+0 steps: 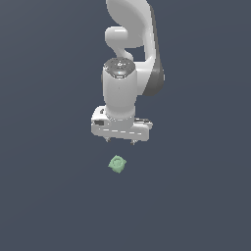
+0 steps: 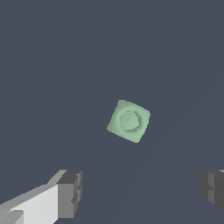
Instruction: Pick up the object and move it to a goal position.
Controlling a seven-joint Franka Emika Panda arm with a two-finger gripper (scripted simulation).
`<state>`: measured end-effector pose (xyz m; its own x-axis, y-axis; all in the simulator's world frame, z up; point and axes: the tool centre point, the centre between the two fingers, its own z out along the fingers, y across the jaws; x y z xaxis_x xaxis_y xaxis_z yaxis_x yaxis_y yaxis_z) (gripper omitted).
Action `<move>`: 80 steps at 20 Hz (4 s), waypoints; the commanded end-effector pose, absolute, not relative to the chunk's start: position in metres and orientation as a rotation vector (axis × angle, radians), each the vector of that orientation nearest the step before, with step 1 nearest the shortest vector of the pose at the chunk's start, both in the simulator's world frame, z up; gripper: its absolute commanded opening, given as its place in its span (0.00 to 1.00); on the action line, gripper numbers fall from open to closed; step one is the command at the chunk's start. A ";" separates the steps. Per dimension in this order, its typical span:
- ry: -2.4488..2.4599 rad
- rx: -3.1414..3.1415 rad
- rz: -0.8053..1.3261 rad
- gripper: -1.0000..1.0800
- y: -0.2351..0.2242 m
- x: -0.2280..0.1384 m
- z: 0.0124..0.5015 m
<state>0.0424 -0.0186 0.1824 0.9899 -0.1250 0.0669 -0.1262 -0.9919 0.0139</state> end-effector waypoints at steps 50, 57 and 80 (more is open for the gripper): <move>-0.841 3.027 0.000 0.00 -0.036 0.080 0.040; -0.841 3.027 0.000 0.00 -0.034 0.077 0.041; -0.840 3.028 0.000 0.00 0.055 -0.023 0.070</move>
